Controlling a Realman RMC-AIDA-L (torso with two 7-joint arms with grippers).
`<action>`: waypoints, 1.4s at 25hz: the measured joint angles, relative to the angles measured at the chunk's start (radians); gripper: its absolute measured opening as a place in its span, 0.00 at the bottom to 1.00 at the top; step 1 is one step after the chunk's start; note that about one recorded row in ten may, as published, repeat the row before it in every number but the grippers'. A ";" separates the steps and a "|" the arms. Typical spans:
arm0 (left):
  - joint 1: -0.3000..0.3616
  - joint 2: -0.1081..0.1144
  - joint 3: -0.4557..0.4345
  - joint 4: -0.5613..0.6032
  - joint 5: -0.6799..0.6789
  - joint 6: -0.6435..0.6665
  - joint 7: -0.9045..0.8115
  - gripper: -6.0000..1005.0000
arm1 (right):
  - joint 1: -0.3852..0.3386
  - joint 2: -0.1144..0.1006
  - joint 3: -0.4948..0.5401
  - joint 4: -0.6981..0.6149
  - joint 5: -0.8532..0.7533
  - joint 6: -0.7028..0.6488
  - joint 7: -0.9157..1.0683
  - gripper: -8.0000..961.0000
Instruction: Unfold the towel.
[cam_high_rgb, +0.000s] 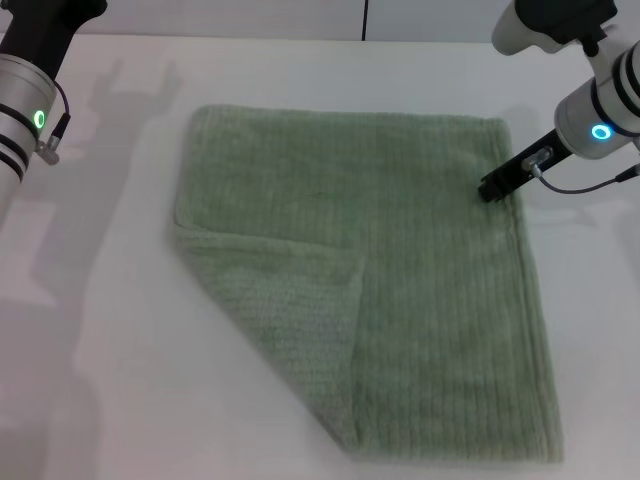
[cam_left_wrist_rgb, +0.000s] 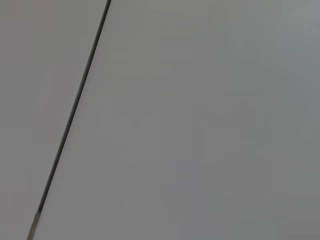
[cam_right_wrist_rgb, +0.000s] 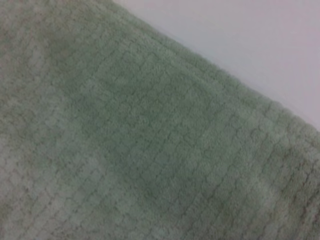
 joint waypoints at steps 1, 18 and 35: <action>0.000 0.000 0.000 0.000 0.000 0.000 0.000 0.81 | 0.000 0.000 0.000 0.000 0.000 0.000 0.000 0.01; 0.002 0.007 0.219 0.182 0.014 -0.306 -0.277 0.81 | 0.011 -0.011 -0.001 0.019 0.000 -0.008 -0.001 0.01; 0.034 0.115 0.623 0.447 0.351 -0.488 -1.069 0.81 | 0.015 -0.013 -0.002 0.034 -0.001 -0.016 -0.013 0.01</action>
